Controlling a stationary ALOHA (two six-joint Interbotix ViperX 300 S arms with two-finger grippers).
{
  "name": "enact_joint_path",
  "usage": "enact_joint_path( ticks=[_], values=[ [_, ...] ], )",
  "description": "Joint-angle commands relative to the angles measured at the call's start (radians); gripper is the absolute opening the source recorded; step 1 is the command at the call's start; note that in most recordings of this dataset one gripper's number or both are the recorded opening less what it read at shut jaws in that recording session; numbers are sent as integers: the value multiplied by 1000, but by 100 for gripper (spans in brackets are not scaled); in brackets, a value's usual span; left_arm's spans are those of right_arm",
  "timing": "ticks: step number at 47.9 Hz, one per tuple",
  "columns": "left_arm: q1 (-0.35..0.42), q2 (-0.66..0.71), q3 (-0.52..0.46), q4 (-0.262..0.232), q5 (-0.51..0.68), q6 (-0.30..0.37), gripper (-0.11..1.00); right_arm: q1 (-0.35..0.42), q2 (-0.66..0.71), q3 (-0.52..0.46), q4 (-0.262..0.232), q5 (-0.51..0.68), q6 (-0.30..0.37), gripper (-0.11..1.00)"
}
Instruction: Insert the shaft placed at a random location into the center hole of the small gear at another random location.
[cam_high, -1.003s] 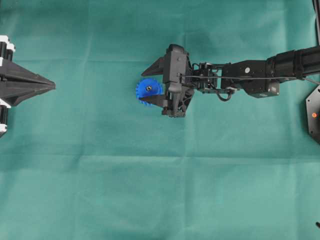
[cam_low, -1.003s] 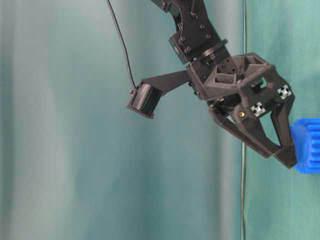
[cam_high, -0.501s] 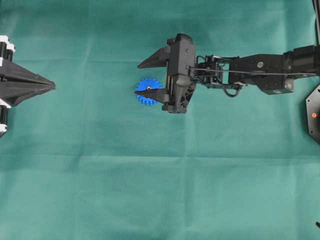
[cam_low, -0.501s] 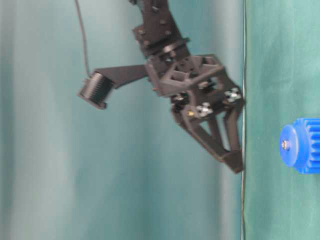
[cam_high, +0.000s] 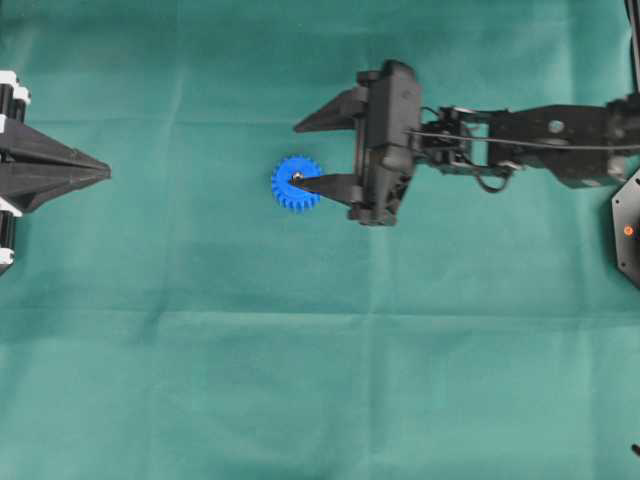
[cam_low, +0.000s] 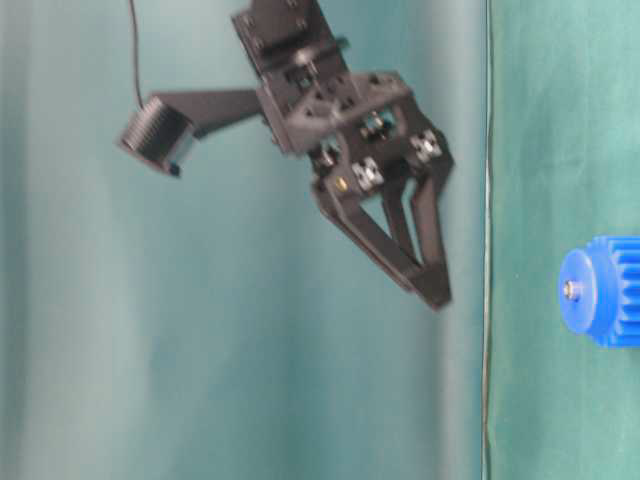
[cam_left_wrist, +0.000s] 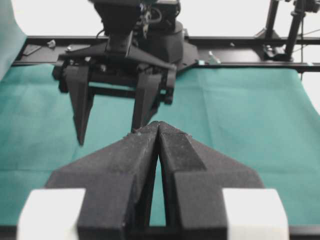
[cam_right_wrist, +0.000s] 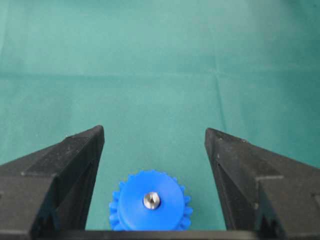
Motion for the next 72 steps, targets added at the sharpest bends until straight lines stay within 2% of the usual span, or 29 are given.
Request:
enact_joint_path(
  ticks=[1,16,26,72],
  values=[
    [-2,3,-25,3,-6,-2,0,3,-77,26,5,0,18,80],
    [-2,3,-25,3,-6,-2,0,3,-249,190,9,2,34,80],
    [0,2,-25,3,-6,-2,0,3,-311,249,9,14,49,80],
    [-2,2,-25,3,-6,0,0,3,-331,262,9,32,51,79]
  ],
)
